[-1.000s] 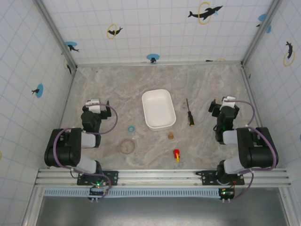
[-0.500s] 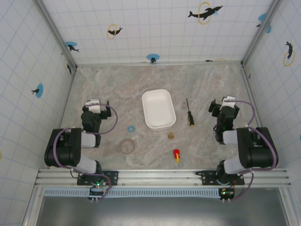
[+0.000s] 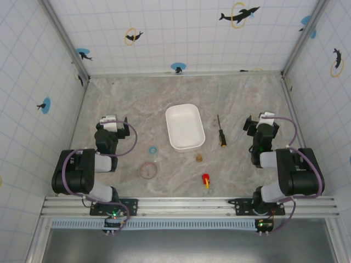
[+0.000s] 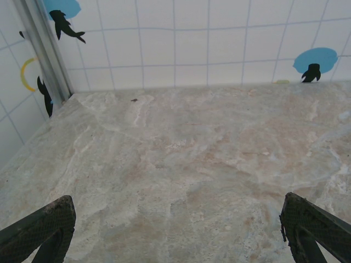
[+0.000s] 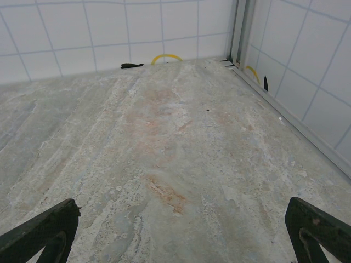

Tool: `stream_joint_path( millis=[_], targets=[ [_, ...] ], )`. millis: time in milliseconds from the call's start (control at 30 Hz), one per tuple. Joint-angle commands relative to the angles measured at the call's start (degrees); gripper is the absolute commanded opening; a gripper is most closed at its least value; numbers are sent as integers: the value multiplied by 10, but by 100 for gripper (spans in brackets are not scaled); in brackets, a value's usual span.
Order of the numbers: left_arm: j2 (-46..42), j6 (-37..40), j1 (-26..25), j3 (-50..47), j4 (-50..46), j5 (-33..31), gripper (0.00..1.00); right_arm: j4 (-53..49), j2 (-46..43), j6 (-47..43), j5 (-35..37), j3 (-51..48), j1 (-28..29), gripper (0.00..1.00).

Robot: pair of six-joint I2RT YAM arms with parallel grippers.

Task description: Put the screwdriver in the bin

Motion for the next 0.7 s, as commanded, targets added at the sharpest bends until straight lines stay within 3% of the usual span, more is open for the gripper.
stream_joint_path(
  millis=[0,200,467,667],
  targets=[
    [5,-2,-3,9,2,-2,98,10,1,1,3,16,-1,99],
    [3,-5,-2,10,1,-9,97,-10,-7,-10,-17,26,1,99],
    [-130,-1,-11,66,-201,13,98,-264,-93,-20,-57,133,13,99],
    [-211,-67,-35,147,-397,107,98,-519,-120,42,-147,253,27,99]
  ],
)
